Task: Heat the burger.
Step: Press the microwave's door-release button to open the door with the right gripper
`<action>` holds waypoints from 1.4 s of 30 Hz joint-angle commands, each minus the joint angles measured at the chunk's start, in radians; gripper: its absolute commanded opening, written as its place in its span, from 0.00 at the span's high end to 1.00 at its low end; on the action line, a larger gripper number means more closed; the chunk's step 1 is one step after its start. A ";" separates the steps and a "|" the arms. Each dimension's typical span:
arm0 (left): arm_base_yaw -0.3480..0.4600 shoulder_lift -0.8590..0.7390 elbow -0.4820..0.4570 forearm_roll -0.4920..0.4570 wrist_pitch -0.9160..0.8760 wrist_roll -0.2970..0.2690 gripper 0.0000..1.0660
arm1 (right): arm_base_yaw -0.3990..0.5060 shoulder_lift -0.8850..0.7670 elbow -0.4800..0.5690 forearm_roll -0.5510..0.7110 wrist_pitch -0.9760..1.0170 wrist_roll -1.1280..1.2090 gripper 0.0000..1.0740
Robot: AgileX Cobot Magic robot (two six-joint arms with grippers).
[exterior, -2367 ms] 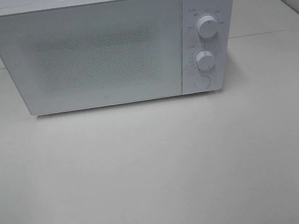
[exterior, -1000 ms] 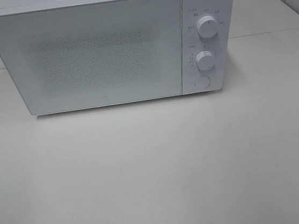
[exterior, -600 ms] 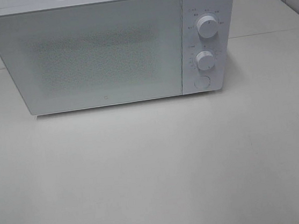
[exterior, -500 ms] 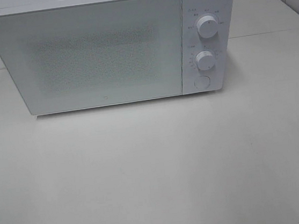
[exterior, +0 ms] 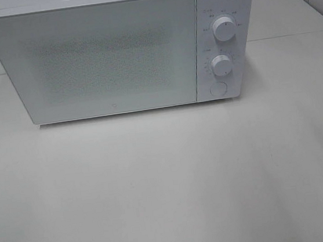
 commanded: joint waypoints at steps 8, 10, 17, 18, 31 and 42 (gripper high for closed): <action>0.003 -0.005 0.005 -0.006 -0.012 -0.003 1.00 | -0.004 0.096 -0.005 -0.005 -0.199 -0.007 0.79; 0.003 -0.005 0.005 -0.006 -0.012 -0.003 1.00 | -0.004 0.148 -0.005 -0.005 -0.267 -0.007 0.91; 0.003 -0.005 0.005 -0.006 -0.012 -0.003 1.00 | -0.004 0.218 -0.005 -0.005 -0.340 -0.008 1.00; 0.003 -0.005 0.005 -0.006 -0.012 -0.003 1.00 | -0.004 0.247 -0.005 -0.005 -0.372 -0.008 1.00; 0.003 -0.005 0.005 -0.006 -0.012 -0.003 1.00 | 0.003 0.425 -0.005 -0.005 -0.651 0.039 1.00; 0.003 -0.005 0.005 -0.006 -0.012 -0.003 1.00 | 0.003 0.596 -0.005 -0.005 -0.728 0.094 1.00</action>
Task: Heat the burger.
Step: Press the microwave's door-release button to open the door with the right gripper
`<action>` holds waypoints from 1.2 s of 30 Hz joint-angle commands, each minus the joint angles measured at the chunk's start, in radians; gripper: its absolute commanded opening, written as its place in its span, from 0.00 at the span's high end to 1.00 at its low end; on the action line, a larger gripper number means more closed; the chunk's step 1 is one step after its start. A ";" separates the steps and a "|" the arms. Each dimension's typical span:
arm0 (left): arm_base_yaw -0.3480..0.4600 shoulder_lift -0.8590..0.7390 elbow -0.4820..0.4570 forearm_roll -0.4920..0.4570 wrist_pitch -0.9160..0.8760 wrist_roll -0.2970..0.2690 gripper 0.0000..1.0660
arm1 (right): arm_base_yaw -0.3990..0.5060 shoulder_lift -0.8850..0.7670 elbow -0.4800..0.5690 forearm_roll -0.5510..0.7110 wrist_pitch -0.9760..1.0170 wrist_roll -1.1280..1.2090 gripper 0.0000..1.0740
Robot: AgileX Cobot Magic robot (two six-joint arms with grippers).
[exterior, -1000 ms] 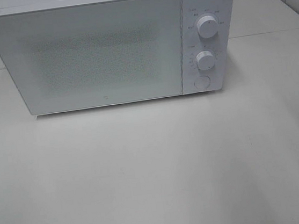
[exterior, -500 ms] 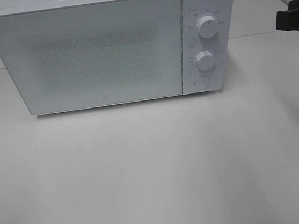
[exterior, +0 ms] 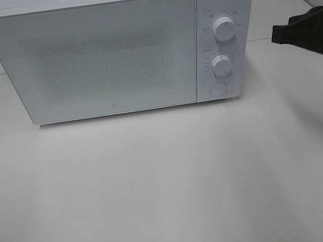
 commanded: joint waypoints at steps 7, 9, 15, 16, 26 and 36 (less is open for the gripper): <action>0.003 -0.005 0.005 -0.006 -0.012 -0.003 1.00 | 0.003 0.122 -0.005 -0.005 -0.041 0.037 1.00; 0.003 -0.005 0.005 -0.006 -0.012 -0.003 1.00 | 0.003 0.159 -0.005 -0.053 -0.050 0.037 1.00; 0.003 -0.005 0.005 -0.006 -0.012 -0.003 1.00 | 0.003 0.210 -0.005 -0.198 -0.072 0.106 1.00; 0.003 -0.005 0.005 -0.006 -0.012 -0.003 1.00 | 0.003 0.221 -0.005 -0.224 -0.078 0.139 1.00; 0.003 -0.005 0.005 -0.006 -0.012 -0.003 1.00 | 0.003 0.337 -0.005 -0.325 -0.249 0.572 1.00; 0.003 -0.005 0.005 -0.006 -0.012 -0.003 1.00 | 0.003 0.383 -0.005 -0.326 -0.361 1.060 1.00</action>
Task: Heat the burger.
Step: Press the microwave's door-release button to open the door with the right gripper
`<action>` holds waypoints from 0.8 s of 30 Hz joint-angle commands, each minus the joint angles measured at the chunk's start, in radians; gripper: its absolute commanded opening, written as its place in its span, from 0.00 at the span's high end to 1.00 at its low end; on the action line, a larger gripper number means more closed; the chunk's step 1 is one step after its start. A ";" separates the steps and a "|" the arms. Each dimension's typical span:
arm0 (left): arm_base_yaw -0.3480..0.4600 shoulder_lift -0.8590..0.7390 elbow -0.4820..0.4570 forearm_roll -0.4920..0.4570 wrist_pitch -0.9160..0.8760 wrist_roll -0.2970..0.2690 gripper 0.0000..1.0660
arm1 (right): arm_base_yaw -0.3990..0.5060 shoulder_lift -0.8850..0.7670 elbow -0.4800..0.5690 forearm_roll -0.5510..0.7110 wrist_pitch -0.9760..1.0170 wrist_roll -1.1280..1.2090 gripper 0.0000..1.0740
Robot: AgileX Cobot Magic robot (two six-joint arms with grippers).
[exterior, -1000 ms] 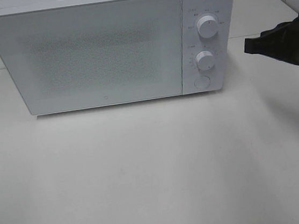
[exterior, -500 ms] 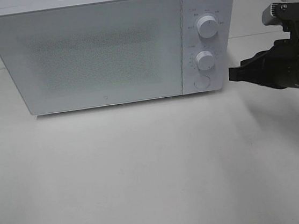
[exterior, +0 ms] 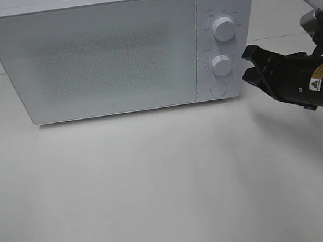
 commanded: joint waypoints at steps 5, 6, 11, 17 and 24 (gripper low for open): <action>0.003 -0.005 0.005 -0.006 -0.012 -0.003 1.00 | 0.003 -0.002 -0.003 0.026 -0.059 0.221 1.00; 0.003 -0.005 0.005 -0.006 -0.012 -0.003 1.00 | 0.003 -0.002 -0.003 0.052 -0.053 0.253 1.00; 0.003 -0.005 0.005 -0.006 -0.012 -0.003 1.00 | 0.003 -0.002 -0.003 0.083 -0.055 0.271 1.00; 0.003 -0.005 0.005 -0.006 -0.012 -0.003 1.00 | 0.003 -0.002 -0.003 0.116 -0.049 0.277 1.00; 0.003 -0.005 0.005 -0.006 -0.012 -0.003 1.00 | 0.007 -0.002 -0.003 0.127 -0.049 0.307 1.00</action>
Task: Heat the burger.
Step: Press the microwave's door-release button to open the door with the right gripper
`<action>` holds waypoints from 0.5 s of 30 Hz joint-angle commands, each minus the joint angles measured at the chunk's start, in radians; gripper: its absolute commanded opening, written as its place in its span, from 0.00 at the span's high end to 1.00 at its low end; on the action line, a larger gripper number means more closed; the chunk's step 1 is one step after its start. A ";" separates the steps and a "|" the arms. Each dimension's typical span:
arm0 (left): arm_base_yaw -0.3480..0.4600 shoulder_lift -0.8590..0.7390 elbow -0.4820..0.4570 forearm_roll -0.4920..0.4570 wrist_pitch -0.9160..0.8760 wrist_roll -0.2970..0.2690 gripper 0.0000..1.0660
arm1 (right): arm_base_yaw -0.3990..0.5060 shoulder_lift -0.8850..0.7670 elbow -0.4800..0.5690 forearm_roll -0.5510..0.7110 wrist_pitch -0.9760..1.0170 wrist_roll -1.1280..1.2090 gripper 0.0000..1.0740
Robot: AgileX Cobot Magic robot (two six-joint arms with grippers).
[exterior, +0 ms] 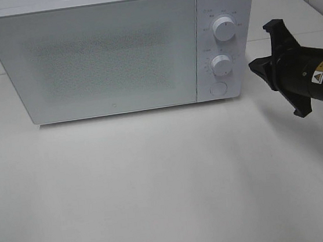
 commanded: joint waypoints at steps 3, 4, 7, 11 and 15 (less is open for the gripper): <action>0.003 -0.005 0.005 -0.006 -0.012 -0.003 1.00 | 0.050 -0.003 -0.005 0.052 0.029 0.007 1.00; 0.003 -0.005 0.005 -0.006 -0.012 -0.003 1.00 | 0.076 0.002 -0.005 0.109 0.036 -0.021 1.00; 0.003 -0.005 0.005 -0.006 -0.012 -0.003 1.00 | 0.107 0.030 -0.005 0.184 0.014 -0.052 1.00; 0.003 -0.005 0.005 -0.006 -0.012 -0.003 1.00 | 0.129 0.073 -0.008 0.185 -0.021 -0.043 1.00; 0.003 -0.005 0.005 -0.006 -0.012 -0.003 1.00 | 0.151 0.108 -0.026 0.186 -0.039 -0.043 1.00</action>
